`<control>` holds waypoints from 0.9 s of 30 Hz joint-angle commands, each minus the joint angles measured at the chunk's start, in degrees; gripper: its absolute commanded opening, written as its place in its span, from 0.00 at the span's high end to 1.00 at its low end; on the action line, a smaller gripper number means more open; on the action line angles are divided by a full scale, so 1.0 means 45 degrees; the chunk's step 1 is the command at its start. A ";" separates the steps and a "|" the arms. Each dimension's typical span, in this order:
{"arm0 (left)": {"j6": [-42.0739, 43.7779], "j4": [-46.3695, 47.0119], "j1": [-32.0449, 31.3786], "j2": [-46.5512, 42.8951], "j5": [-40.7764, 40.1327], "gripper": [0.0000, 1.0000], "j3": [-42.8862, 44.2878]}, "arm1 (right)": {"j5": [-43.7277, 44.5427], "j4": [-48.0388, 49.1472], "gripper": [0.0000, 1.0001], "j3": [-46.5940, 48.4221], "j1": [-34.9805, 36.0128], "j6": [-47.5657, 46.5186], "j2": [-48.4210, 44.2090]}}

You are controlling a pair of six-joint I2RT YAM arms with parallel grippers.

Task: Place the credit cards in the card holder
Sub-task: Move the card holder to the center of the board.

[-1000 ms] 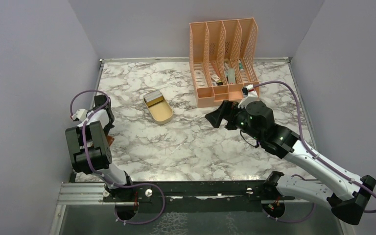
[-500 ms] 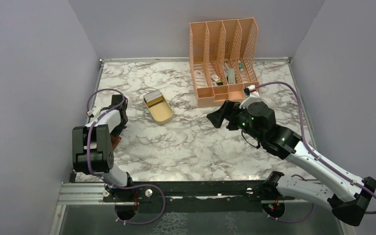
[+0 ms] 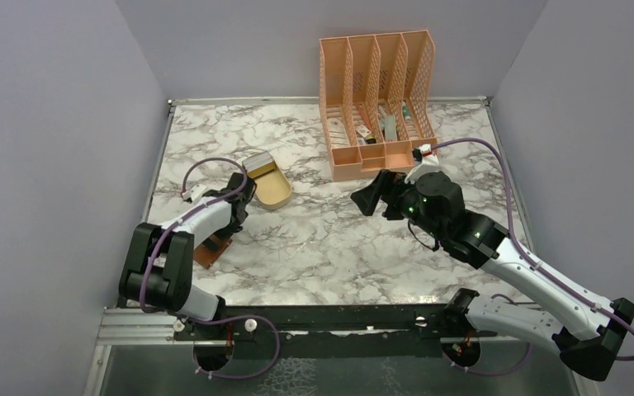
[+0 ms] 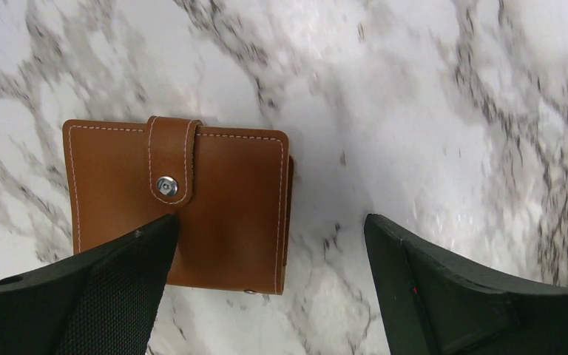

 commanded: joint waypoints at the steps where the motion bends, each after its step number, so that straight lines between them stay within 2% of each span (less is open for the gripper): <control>1: -0.2164 -0.0266 -0.1823 -0.0021 0.2223 0.01 -0.0699 | 0.0542 -0.0317 0.00 0.0392 -0.0030 0.0066 -0.0160; 8: -0.3582 -0.0927 -0.5149 0.0284 0.2128 0.01 0.0458 | 0.0638 -0.0433 0.00 0.0324 -0.0029 0.0096 -0.0281; 15: -0.4377 -0.1452 -0.8484 0.2353 0.1591 0.01 0.2768 | 0.1000 -0.0769 0.00 0.0236 -0.0021 0.0147 -0.0736; 19: -0.3397 -0.2076 -1.0151 0.3010 -0.0268 0.02 0.4964 | 0.1143 -0.1106 0.00 0.0331 -0.0020 0.0164 -0.1006; 24: -0.1490 -0.2161 -1.0251 0.2505 -0.1055 0.02 0.5886 | 0.0961 -0.1218 0.01 0.0140 -0.0025 0.0329 -0.1310; 27: 0.1167 -0.1647 -1.0222 0.1871 -0.1525 0.02 0.5979 | 0.0785 -0.1164 0.01 -0.0037 -0.0023 0.0501 -0.1500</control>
